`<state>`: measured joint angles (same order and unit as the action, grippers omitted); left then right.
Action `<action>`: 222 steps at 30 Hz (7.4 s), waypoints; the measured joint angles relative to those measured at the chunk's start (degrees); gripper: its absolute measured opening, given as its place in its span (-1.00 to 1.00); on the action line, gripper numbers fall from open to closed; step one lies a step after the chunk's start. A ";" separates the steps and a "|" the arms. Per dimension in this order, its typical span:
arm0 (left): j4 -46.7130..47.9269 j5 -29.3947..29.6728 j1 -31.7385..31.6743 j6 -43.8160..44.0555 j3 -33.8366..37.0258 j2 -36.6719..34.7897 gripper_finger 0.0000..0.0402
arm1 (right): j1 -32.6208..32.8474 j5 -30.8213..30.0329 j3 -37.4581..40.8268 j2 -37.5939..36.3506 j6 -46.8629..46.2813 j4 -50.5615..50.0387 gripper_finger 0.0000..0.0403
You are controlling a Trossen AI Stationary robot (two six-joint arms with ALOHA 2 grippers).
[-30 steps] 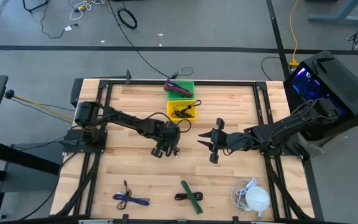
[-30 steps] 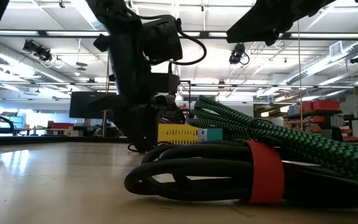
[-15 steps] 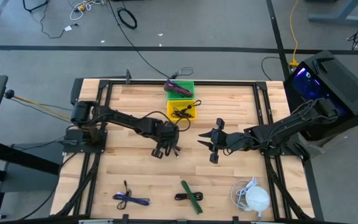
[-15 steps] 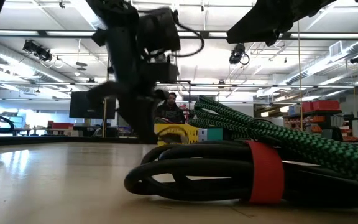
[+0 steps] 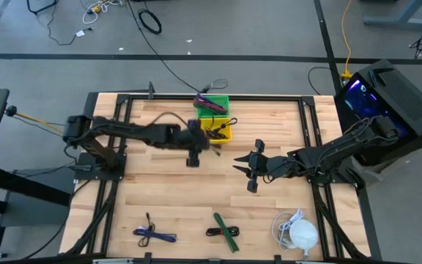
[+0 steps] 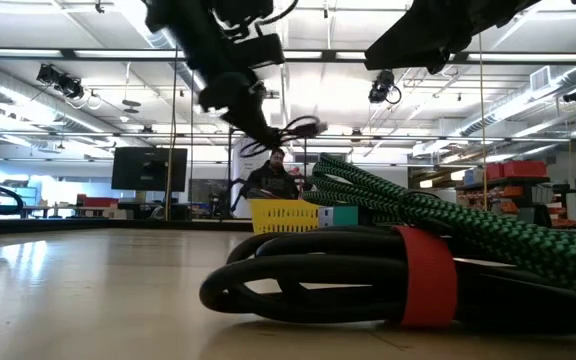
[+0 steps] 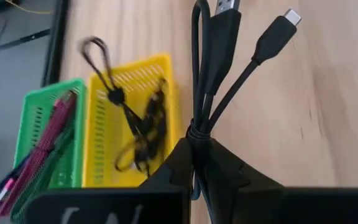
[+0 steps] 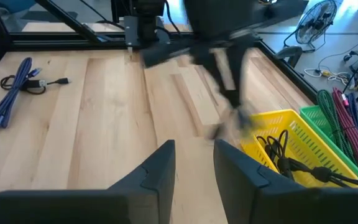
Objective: Pick & Place USB Port
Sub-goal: Put the middle black charger cable into the yellow basket, then put the green patterned charger cable into the green basket
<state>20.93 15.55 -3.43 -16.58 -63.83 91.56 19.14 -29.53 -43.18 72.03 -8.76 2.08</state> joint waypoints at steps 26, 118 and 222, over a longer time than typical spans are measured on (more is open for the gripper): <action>-13.40 -13.82 -16.56 8.44 -0.02 8.66 -0.88 | 0.00 0.00 0.41 -0.02 0.20 0.81 -0.45; -3.35 10.44 36.27 48.94 20.17 -14.50 -0.60 | 12.49 25.83 -11.67 39.95 -36.04 23.32 -0.08; -3.04 11.82 36.45 48.46 20.17 -14.43 -0.60 | 6.10 32.73 -11.69 32.69 -35.77 8.98 -0.27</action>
<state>17.89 27.38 33.01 31.88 -43.66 77.12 25.23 3.20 -54.87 104.72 -44.53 11.06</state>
